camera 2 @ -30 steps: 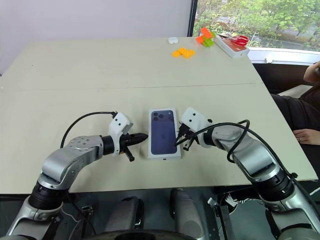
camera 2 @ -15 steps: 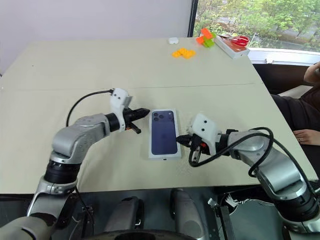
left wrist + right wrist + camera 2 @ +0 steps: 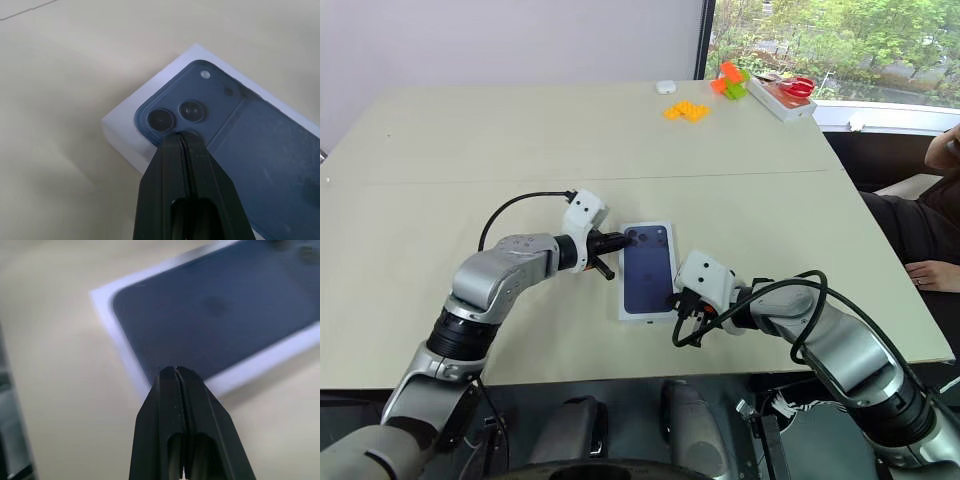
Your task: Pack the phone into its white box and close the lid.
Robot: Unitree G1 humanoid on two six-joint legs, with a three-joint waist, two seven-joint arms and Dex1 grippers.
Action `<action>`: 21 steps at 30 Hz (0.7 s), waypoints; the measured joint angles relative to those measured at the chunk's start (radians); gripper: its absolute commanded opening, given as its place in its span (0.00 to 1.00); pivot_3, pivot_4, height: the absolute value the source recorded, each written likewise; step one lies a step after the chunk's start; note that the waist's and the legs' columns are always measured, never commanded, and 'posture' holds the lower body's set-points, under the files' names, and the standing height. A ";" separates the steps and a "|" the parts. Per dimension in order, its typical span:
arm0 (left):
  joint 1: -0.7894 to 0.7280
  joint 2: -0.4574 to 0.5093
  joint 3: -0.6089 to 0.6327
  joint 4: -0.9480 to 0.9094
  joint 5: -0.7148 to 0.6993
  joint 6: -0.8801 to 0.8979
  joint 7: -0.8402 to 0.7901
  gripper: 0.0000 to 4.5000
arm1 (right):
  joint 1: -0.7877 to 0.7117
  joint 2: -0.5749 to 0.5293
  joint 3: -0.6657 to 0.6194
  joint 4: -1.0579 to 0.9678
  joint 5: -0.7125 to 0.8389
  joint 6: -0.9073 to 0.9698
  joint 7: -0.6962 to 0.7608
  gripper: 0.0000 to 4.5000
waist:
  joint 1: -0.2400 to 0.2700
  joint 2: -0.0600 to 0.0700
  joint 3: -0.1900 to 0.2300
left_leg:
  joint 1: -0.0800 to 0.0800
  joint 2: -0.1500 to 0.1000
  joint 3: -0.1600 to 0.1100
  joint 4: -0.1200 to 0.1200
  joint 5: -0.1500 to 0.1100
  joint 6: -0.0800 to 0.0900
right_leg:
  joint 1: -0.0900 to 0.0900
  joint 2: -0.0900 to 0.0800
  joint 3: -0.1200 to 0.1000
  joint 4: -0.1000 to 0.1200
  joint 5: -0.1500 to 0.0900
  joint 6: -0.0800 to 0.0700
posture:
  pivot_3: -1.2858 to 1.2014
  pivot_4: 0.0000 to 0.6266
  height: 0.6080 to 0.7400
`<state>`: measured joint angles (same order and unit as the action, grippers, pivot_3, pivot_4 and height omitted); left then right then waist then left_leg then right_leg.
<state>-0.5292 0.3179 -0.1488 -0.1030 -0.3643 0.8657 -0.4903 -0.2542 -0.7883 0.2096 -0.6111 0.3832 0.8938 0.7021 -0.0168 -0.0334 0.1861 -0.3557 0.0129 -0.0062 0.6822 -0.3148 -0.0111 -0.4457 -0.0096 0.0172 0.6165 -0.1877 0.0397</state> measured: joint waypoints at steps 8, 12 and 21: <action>0.189 0.171 0.377 -0.063 -0.018 -0.206 0.027 0.00 | -0.035 0.122 -0.266 0.222 -0.045 -0.165 -0.154 0.01 | 0.001 0.000 0.000 | 0.000 0.001 0.001 -0.001 0.000 0.000 | 0.000 0.000 0.001 -0.001 0.002 0.001 | 0.52 0.24 0.90; 0.363 0.262 0.515 -0.055 -0.023 -0.241 -0.018 0.00 | -0.029 0.121 -0.356 0.383 -0.043 -0.219 -0.140 0.01 | 0.005 0.000 0.001 | -0.001 0.001 0.002 -0.001 0.000 0.001 | 0.000 -0.003 0.001 -0.002 0.001 -0.003 | 0.52 0.24 0.90; 0.557 0.297 0.654 -0.092 -0.083 -0.267 -0.077 0.00 | -0.071 0.125 -0.331 0.466 -0.023 -0.281 -0.044 0.01 | -0.001 0.001 0.001 | 0.000 0.002 0.002 -0.001 -0.001 0.001 | 0.000 -0.002 0.001 -0.002 -0.001 0.000 | 0.52 0.24 0.90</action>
<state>0.0281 0.6152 0.5055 -0.1952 -0.4478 0.5987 -0.5671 -0.3255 -0.6637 -0.1216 -0.1448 0.3600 0.6131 0.6584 -0.0175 -0.0324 0.1871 -0.3556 0.0151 -0.0042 0.6810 -0.3154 -0.0105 -0.4456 -0.0116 0.0181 0.6141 -0.1887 0.0395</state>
